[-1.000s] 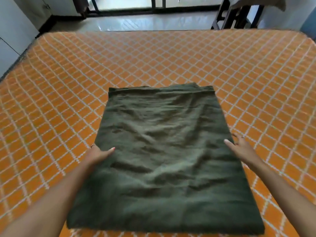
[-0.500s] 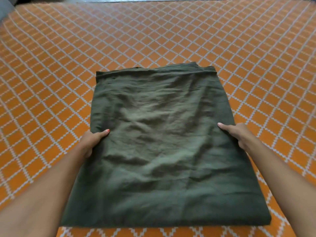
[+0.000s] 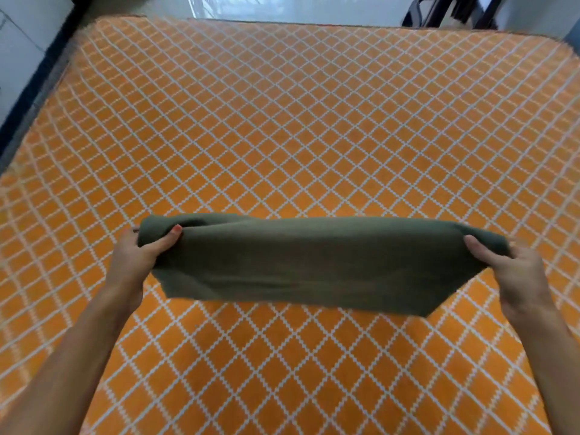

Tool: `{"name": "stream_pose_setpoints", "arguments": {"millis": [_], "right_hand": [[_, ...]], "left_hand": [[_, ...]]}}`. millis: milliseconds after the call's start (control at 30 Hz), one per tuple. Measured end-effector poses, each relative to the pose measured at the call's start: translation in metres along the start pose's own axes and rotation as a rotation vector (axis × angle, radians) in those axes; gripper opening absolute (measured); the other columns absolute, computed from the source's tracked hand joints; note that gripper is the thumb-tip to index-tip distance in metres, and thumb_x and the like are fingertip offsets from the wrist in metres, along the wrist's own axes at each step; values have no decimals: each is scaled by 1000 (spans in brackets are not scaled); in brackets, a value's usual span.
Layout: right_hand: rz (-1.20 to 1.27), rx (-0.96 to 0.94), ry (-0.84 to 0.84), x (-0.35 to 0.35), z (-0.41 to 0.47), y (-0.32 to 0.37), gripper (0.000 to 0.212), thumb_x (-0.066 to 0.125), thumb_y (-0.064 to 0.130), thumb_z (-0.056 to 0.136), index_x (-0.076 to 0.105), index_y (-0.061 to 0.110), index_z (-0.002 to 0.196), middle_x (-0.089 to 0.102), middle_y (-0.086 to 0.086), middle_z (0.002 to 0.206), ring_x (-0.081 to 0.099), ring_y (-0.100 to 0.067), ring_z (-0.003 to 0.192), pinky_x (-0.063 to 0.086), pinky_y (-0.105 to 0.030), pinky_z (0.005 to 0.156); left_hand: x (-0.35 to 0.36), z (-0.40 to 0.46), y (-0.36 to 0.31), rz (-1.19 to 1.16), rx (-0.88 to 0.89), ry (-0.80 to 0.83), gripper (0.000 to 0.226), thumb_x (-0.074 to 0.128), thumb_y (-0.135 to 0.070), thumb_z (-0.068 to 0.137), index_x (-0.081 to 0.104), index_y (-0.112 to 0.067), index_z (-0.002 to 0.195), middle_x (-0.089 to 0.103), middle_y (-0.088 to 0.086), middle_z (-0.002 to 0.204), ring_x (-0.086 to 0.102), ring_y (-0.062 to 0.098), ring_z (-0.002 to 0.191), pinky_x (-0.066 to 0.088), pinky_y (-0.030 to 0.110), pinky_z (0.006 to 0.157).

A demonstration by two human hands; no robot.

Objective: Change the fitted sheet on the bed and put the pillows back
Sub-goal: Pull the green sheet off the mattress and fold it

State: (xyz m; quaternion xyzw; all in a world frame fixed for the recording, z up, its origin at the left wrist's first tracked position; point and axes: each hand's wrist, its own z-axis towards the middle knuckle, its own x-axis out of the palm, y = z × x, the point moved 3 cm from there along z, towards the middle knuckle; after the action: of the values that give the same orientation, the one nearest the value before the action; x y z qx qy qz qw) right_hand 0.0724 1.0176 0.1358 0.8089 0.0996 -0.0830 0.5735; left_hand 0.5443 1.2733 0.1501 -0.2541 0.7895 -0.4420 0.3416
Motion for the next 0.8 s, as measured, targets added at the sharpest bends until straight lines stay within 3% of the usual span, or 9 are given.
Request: {"name": "stream_pose_setpoints", "arguments": {"millis": [67,133,233,367,500,600,700,767,800], "right_hand": [[-29,-39,-7,-13,-24,9,80,83,69,34,57,24,95,59,2,99,59,-3,87,47,-17,81],[-24,-65,6,-17,-43,19,66,85,46,53,55,24,107,59,-2,100,58,3,80,47,-9,73],[-83,-104,36,-10,-41,31,56,76,12,73,55,5,125,61,-1,102,58,11,74,45,-3,65],[-58,-77,48,13,-26,61,64,81,24,63,57,1,118,61,-1,91,57,-2,73,47,-8,61],[18,-113,11,8,-29,82,49,72,4,79,50,4,123,57,4,84,58,5,65,45,-7,61],[63,-114,5,-10,-55,78,52,72,6,79,49,6,126,59,0,97,57,-2,84,44,-11,75],[72,-58,43,-32,-90,38,75,82,32,60,55,6,124,64,-2,113,60,-11,102,42,-24,96],[74,38,54,-43,-117,-2,95,88,50,44,57,10,125,68,5,111,61,-6,105,44,-20,96],[60,125,62,-45,-135,-20,90,88,51,47,58,11,122,69,7,106,61,-5,104,45,-17,93]], "left_hand": [[-17,-21,-3,14,53,-77,33,77,-20,77,64,-4,104,70,6,94,66,10,81,50,23,69],[-32,-33,1,-14,52,-107,54,80,-21,74,53,0,116,66,12,104,65,18,89,52,25,74],[-40,-29,-6,-18,29,-61,76,87,-30,64,51,6,120,66,20,108,64,24,90,51,32,73],[-33,-3,-30,-69,-9,-26,64,86,-27,66,60,8,113,69,19,97,66,22,75,52,29,61],[-39,1,-56,-93,65,-30,87,90,-42,51,58,5,117,69,13,103,66,23,88,52,32,70],[-51,-14,-51,-91,86,15,71,86,-28,64,56,4,120,67,10,111,63,22,105,48,30,85],[-60,-37,-21,-63,117,29,50,76,-6,77,57,3,122,65,11,115,62,21,107,46,31,89],[-68,-59,12,-25,88,53,46,73,1,76,60,1,120,67,11,111,63,19,99,46,31,89],[-72,-69,35,24,33,76,44,73,2,76,62,-2,118,68,10,108,63,17,97,46,30,87]]}}
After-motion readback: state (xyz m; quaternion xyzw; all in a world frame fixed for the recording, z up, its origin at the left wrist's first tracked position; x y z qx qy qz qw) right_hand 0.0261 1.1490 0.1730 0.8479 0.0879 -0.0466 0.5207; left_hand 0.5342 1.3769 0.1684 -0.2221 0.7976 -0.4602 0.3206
